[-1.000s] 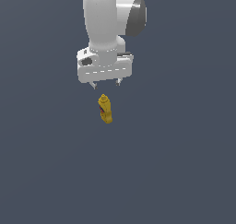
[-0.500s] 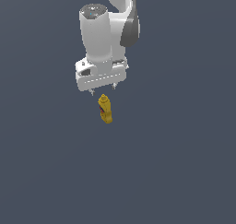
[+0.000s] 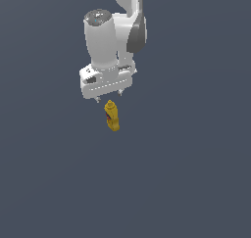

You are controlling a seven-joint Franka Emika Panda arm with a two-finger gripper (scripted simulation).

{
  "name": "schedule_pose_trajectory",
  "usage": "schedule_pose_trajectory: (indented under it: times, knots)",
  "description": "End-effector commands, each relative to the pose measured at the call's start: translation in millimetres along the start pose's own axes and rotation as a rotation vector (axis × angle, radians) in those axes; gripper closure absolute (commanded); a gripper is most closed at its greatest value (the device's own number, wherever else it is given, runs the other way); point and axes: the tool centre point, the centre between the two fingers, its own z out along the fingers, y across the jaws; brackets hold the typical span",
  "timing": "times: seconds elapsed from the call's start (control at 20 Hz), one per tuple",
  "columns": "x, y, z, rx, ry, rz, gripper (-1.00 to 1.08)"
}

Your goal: Pick up the object and move it to a goal position.

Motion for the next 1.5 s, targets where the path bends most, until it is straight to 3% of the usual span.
schedule_pose_trajectory:
  times: [0.0,0.85,0.9,1.45]
  knots:
    - [0.0,0.0,1.0,0.0,0.0,0.0,-0.92]
    - [-0.6,0.0,50.4,0.0,0.0,-0.004,-0.92]
    - [-0.6,0.0,50.4,0.0,0.0,-0.004,1.08]
    - [-0.3,0.5,49.6,-0.001,0.001,-0.003,1.08]
